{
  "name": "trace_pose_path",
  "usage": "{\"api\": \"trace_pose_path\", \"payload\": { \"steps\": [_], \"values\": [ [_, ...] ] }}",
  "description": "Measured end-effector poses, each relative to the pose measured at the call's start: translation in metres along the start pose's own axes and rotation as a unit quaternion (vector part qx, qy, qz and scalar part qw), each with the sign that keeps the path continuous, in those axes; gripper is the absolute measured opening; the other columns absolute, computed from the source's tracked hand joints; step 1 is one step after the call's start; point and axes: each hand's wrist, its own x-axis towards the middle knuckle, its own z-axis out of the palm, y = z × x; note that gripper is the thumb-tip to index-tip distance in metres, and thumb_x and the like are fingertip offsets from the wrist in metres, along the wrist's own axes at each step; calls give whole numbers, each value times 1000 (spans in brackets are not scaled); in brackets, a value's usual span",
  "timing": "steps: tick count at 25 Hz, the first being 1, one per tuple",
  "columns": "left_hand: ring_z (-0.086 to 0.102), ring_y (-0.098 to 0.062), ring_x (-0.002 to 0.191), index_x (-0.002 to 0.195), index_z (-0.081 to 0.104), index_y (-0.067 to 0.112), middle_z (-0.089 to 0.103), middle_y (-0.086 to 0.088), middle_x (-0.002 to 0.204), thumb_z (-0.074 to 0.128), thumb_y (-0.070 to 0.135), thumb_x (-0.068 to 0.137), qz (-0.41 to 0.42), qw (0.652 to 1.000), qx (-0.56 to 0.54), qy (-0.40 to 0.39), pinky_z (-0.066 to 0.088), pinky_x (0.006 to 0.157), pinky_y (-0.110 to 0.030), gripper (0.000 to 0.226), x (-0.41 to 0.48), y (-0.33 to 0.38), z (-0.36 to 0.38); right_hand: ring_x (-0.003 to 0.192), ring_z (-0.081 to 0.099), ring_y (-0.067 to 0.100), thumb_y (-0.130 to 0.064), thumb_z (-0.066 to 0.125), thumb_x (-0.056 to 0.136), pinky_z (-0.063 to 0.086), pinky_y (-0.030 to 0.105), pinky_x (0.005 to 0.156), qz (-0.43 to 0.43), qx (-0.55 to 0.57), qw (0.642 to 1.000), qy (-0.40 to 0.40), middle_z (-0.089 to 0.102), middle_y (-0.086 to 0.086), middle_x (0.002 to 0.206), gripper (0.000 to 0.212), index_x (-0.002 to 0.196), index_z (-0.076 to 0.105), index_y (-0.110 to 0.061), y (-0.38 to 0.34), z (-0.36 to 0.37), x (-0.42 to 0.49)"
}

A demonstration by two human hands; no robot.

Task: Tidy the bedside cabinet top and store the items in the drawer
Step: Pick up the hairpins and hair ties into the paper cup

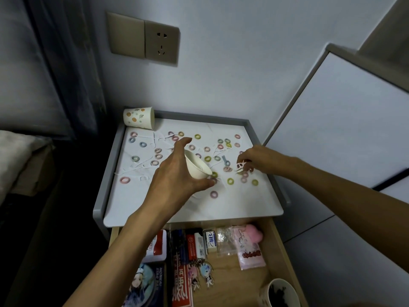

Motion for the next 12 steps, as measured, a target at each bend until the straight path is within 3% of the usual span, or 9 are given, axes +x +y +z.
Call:
{"api": "trace_pose_path", "payload": {
  "steps": [6,10,12],
  "values": [
    [50,-18,117,146,26,34,51,5,138,88,39,65,2,1000,-2,-1,37,81,-25,102,-1,1,0,70,61,8,-18,61,94,55,29,80,28,26,999,16,71,7,101,26,118,65,-9,-6,0,-2],
    [50,-18,117,146,25,34,51,5,138,87,40,65,0,1000,-5,-2,36,81,-25,102,0,0,0,87,67,13,-18,65,91,52,27,85,50,146,984,94,72,8,108,28,117,69,-7,-17,-18,-6],
    [50,-18,119,146,25,34,50,5,140,87,41,65,1,1000,-2,-2,36,81,-25,103,0,-1,-1,79,65,4,-18,66,90,52,24,78,20,217,969,115,74,3,98,28,116,69,-9,-32,-39,-11]
  ]
}}
